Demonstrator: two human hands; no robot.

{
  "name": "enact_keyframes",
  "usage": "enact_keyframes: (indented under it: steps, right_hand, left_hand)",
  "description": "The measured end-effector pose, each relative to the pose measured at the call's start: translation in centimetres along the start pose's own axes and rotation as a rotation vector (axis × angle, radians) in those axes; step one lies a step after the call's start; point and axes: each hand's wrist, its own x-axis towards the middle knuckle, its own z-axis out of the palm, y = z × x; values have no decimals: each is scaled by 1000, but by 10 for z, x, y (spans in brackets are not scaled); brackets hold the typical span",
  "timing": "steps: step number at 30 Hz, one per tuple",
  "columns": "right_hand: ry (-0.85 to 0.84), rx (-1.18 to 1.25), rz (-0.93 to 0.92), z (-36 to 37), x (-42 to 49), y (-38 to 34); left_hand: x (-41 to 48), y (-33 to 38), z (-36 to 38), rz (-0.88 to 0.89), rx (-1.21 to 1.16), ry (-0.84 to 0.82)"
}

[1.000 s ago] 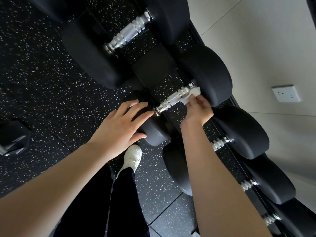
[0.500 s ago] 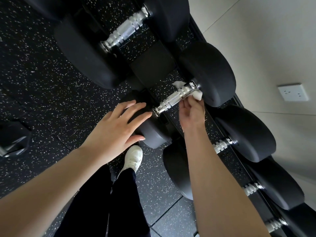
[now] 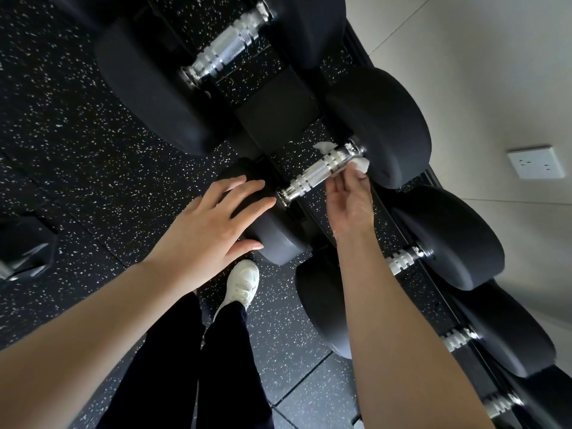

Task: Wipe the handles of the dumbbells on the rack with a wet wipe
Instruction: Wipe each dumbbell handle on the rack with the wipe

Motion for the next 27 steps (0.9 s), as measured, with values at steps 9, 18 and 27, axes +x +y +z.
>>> enact_keyframes:
  steps: [9,18,27]
  right_hand:
    - [-79,-52,156,-4,-10,24]
    - [-89,-357,277,-18,-23,28]
    - [52,-678,44,-9,-45,30]
  left_hand:
    - [-1,0,1,-4,-2,7]
    - [-1,0,2,-10,6,3]
    - [-2,-1,3,-32,-27,3]
